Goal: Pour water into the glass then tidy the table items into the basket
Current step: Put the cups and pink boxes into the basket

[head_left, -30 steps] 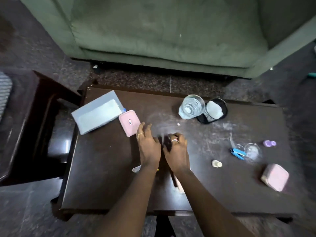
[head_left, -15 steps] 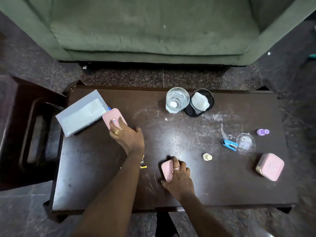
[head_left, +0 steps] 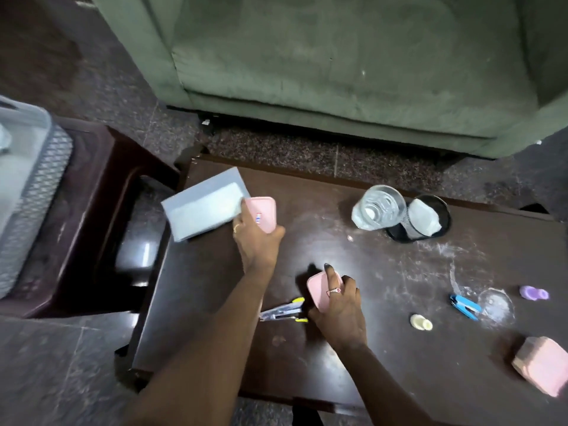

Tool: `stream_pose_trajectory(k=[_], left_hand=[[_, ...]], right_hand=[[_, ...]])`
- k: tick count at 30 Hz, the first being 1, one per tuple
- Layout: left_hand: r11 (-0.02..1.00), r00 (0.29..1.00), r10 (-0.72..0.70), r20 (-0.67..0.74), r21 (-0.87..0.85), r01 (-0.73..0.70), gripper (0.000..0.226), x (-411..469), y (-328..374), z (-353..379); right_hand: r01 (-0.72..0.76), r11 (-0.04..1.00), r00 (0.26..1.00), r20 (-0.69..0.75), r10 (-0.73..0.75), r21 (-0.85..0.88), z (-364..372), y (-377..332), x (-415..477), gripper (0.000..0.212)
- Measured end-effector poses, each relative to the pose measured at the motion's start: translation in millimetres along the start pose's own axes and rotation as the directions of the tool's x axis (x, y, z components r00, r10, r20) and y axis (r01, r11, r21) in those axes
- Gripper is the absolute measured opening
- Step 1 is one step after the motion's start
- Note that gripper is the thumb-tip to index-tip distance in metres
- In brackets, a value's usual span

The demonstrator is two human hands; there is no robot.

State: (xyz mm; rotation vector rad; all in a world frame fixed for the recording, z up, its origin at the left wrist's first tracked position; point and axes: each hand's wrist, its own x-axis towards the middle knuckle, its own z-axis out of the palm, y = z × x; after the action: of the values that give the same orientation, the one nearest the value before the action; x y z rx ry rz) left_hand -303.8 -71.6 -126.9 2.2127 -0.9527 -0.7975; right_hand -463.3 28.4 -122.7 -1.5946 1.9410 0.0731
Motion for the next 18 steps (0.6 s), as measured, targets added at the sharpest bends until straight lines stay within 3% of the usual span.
stream_pose_trajectory(k=[4,7,9,11,14,18], left_hand=[[0.991,0.991,0.135,0.001,-0.002,-0.135,0.093,11,5,-42],[0.98,0.974,0.196,-0.115,-0.024,-0.2,0.093,36,9,-96],[0.97,0.943,0.243,-0.226,0.056,-0.237,0.093,60,9,-142],[0.976,0.923,0.201,-0.329,0.143,-0.161,0.091,89,5,-194],[0.99,0.907,-0.004,-0.422,0.124,0.062,0.085,137,-10,-267],[0.955,0.93,-0.146,-0.338,0.198,0.222,0.08,186,-50,-337]], right_hand=[[0.094,0.994,0.994,-0.052,-0.091,0.054,-4,-57,17,0.092],[0.203,0.976,0.977,-0.077,-0.198,0.073,-5,-120,34,0.095],[0.318,0.945,0.945,-0.102,-0.311,0.071,-5,-170,46,0.095],[0.414,0.9,0.909,-0.119,-0.4,0.138,-7,-224,54,0.096],[0.517,0.824,0.856,-0.154,-0.493,0.232,-10,-308,62,0.1],[0.611,0.72,0.788,-0.171,-0.592,0.329,-8,-412,60,0.102]])
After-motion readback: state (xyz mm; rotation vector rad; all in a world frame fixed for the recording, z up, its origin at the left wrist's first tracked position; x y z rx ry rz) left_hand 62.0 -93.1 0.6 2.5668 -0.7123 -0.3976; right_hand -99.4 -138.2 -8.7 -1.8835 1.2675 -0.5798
